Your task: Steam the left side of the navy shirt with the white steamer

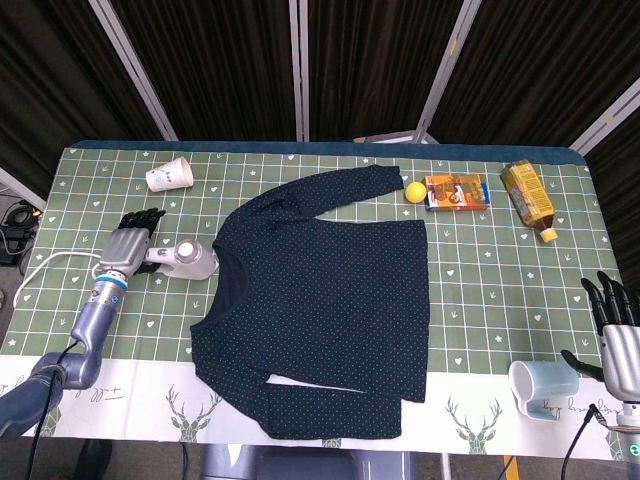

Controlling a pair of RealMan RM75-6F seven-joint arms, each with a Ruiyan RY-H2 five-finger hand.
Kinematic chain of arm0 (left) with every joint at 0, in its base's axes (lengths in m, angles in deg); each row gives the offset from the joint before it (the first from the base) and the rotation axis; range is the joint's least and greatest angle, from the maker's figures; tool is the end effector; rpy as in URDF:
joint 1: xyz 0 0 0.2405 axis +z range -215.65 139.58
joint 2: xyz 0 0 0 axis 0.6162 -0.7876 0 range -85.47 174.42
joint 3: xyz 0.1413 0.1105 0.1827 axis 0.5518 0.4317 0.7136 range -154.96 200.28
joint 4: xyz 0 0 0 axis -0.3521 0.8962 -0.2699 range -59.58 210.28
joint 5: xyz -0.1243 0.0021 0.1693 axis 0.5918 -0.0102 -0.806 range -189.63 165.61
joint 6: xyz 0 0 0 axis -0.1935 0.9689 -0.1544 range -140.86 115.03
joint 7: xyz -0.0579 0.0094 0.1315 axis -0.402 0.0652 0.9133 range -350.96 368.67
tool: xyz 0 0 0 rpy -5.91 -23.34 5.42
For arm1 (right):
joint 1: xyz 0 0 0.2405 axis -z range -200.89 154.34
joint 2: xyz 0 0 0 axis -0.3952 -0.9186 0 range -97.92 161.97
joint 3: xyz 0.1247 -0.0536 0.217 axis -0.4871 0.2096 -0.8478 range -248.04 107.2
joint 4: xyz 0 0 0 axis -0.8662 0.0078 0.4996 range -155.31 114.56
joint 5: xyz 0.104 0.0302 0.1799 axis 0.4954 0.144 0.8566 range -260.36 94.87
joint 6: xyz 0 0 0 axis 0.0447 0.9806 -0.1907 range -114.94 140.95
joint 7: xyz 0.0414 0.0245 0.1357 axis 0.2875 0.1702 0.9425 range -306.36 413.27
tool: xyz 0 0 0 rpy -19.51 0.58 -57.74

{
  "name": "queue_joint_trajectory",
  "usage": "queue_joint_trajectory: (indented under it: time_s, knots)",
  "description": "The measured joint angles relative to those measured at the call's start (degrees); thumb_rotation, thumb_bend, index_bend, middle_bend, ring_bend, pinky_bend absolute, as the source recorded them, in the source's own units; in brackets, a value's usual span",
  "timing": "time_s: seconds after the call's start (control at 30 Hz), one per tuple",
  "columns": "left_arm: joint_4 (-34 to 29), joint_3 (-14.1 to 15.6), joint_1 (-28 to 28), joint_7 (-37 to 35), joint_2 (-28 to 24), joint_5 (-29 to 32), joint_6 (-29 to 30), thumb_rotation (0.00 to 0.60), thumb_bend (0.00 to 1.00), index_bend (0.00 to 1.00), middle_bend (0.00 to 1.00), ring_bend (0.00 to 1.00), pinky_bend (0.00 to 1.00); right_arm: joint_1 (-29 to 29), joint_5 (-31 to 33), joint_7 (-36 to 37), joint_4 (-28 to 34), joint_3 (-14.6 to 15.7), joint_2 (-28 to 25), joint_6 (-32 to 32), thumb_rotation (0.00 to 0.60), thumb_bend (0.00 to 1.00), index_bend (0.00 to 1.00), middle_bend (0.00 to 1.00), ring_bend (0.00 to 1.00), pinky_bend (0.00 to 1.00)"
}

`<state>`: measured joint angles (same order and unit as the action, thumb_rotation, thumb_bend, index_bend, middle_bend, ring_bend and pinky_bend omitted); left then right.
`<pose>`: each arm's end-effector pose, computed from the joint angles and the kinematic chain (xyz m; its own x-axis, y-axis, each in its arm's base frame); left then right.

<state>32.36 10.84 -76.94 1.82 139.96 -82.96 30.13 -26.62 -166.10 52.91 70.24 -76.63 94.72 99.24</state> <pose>-0.2997 0.4090 0.0242 0.4396 0.2679 0.8573 0.8948 -0.0482 -0.4438 -0.3230 -0.1847 0.1842 0.4472 0.0682 0.8918 -0.8941 0.0622 0.4436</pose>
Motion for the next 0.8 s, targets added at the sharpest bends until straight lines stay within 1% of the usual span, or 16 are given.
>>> queue_joint_trajectory:
  time_s: [0.07, 0.13, 0.2, 0.27, 0.3, 0.33, 0.37, 0.4, 0.43, 0.5, 0.53, 0.6, 0.7, 0.8]
  knots:
    - [1.05, 0.03, -0.33, -0.38, 0.58, -0.09, -0.22, 0.600, 0.42, 0.00, 0.00, 0.00, 0.00, -0.09, 0.15, 0.03, -0.05, -0.01, 0.03, -0.27, 0.600, 0.00, 0.00, 0.00, 0.00, 0.00]
    - [2.13, 0.11, -0.72, -1.06, 1.23, -0.29, -0.48, 0.600, 0.44, 0.00, 0.00, 0.01, 0.03, -0.17, 0.30, 0.08, -0.12, -0.03, 0.04, -0.45, 0.600, 0.00, 0.00, 0.00, 0.00, 0.00]
    - [2.96, 0.29, -1.02, -1.64, 1.68, -0.71, -0.56, 0.600, 0.46, 0.06, 0.08, 0.10, 0.13, -0.19, 0.44, 0.14, -0.16, -0.07, 0.04, -0.49, 0.600, 0.00, 0.00, 0.00, 0.00, 0.00]
    - [3.64, 0.36, -1.15, -2.15, 2.06, -1.01, -0.28, 0.600, 0.46, 0.24, 0.26, 0.26, 0.33, -0.20, 0.60, 0.20, -0.23, -0.13, 0.04, -0.55, 0.600, 0.00, 0.00, 0.00, 0.00, 0.00]
    - [4.05, 0.35, -1.18, -2.44, 2.35, -1.17, 0.20, 0.600, 0.46, 0.34, 0.33, 0.33, 0.41, -0.21, 0.64, 0.24, -0.23, -0.14, 0.03, -0.58, 0.600, 0.00, 0.00, 0.00, 0.00, 0.00]
    - [4.43, 0.33, -1.18, -2.65, 2.61, -1.30, 0.70, 0.600, 0.46, 0.39, 0.37, 0.36, 0.46, -0.23, 0.68, 0.27, -0.24, -0.15, 0.02, -0.66, 0.600, 0.00, 0.00, 0.00, 0.00, 0.00]
    - [4.86, 0.33, -1.17, -2.88, 2.90, -1.47, 1.31, 0.600, 0.46, 0.47, 0.42, 0.40, 0.52, -0.25, 0.70, 0.25, -0.25, -0.14, 0.03, -0.71, 0.600, 0.00, 0.00, 0.00, 0.00, 0.00]
    - [5.53, 0.38, -1.14, -3.22, 3.33, -1.81, 2.20, 0.600, 0.46, 0.55, 0.47, 0.44, 0.57, -0.27, 0.71, 0.21, -0.26, -0.13, 0.04, -0.75, 0.600, 0.00, 0.00, 0.00, 0.00, 0.00]
    - [6.11, 0.49, -1.11, -3.50, 3.66, -2.15, 2.87, 0.600, 0.46, 0.60, 0.49, 0.46, 0.60, -0.29, 0.70, 0.14, -0.26, -0.11, 0.06, -0.79, 0.600, 0.00, 0.00, 0.00, 0.00, 0.00]
    - [7.50, 0.94, -1.00, -4.12, 4.36, -3.06, 4.05, 0.600, 0.46, 0.76, 0.58, 0.52, 0.68, -0.33, 0.67, 0.00, -0.26, -0.04, 0.11, -0.90, 0.600, 0.00, 0.00, 0.00, 0.00, 0.00]
    - [8.06, 1.14, -0.93, -4.38, 4.62, -3.39, 4.45, 0.600, 0.47, 0.80, 0.61, 0.54, 0.71, -0.37, 0.62, -0.09, -0.24, 0.03, 0.16, -0.99, 0.600, 0.00, 0.00, 0.00, 0.00, 0.00]
    - [9.30, 1.62, -0.74, -5.07, 5.18, -4.08, 5.29, 0.600, 0.52, 0.91, 0.68, 0.59, 0.76, -0.39, 0.55, -0.15, -0.20, 0.08, 0.19, -1.01, 0.600, 0.00, 0.00, 0.00, 0.00, 0.00]
    - [10.29, 2.32, -0.49, -6.36, 5.54, -5.01, 5.91, 0.600, 0.61, 0.99, 0.74, 0.63, 0.81, -0.38, 0.42, -0.28, -0.10, 0.13, 0.21, -0.90, 0.600, 0.00, 0.00, 0.00, 0.00, 0.00]
    - [10.73, 2.90, -0.25, -8.13, 5.53, -5.99, 6.92, 0.600, 0.62, 1.00, 0.78, 0.66, 0.84, -0.37, 0.19, -0.43, 0.05, 0.24, 0.22, -0.81, 0.600, 0.00, 0.00, 0.00, 0.00, 0.00]
